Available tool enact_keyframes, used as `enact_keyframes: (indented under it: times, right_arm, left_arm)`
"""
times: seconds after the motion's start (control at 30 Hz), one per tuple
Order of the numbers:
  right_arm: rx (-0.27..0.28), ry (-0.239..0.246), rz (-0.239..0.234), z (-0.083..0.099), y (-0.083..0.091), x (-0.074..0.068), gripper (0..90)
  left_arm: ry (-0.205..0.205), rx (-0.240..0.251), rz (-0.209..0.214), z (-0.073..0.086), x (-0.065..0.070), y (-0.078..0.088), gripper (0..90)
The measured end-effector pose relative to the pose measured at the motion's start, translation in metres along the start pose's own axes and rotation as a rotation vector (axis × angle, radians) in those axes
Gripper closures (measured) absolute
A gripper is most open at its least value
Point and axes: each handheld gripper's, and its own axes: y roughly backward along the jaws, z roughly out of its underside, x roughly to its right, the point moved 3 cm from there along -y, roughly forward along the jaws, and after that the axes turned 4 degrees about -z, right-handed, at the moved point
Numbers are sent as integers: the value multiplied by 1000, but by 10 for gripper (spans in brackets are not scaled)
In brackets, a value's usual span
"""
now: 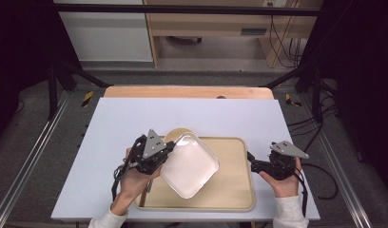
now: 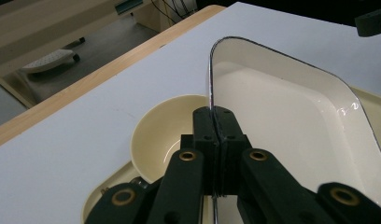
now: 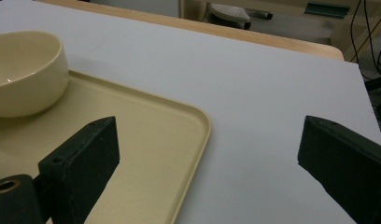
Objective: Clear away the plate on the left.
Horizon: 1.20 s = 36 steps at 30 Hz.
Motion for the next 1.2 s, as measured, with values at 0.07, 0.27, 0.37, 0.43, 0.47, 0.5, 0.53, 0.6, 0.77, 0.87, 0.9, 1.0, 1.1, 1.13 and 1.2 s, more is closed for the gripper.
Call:
enact_keyframes:
  times: [0.07, 0.27, 0.37, 0.43, 0.47, 0.5, 0.53, 0.6, 0.77, 0.87, 0.9, 1.0, 1.1, 1.13, 1.2]
  right_arm:
    - [1, -2, 2, 0, 0, 0, 59]
    - [11, -3, 4, -1, 2, 1, 60]
    - [15, -7, 5, -2, 4, 2, 61]
    - [17, -5, 7, -2, 4, 2, 61]
    - [17, -5, 9, -2, 4, 2, 61]
    - [17, -5, 9, -2, 4, 2, 61]
    - [19, -4, 8, -3, 4, 2, 61]
    - [22, -9, 8, -3, 5, 2, 60]
    - [28, -11, 10, -4, 6, 2, 61]
    - [31, -12, 7, -4, 7, 2, 61]
    - [31, -12, 7, -4, 7, 2, 61]
    - [33, -9, 6, -5, 7, 1, 61]
    - [34, -11, 7, -5, 7, 2, 60]
    - [35, -10, 7, -5, 7, 2, 60]
    - [35, -9, 7, -5, 7, 2, 61]
  left_arm:
    - [-6, 0, 6, -2, 4, -1, 890]
    - [-4, 5, 14, -7, 15, -10, 890]
    - [2, -3, 20, -7, 20, -19, 890]
    - [-2, -11, 22, -7, 24, -25, 890]
    - [4, -13, 27, -7, 26, -28, 890]
    - [4, -13, 27, -7, 26, -28, 890]
    - [5, -20, 35, -7, 28, -33, 890]
    - [12, -24, 39, -8, 31, -38, 890]
    - [16, -42, 55, -8, 40, -50, 890]
    - [15, -48, 62, -9, 48, -58, 890]
    - [15, -48, 62, -9, 48, -58, 890]
    - [24, -56, 74, -9, 55, -66, 890]
    - [26, -62, 78, -8, 59, -71, 890]
    - [32, -69, 86, -7, 62, -76, 890]
    - [34, -74, 91, -6, 64, -79, 890]
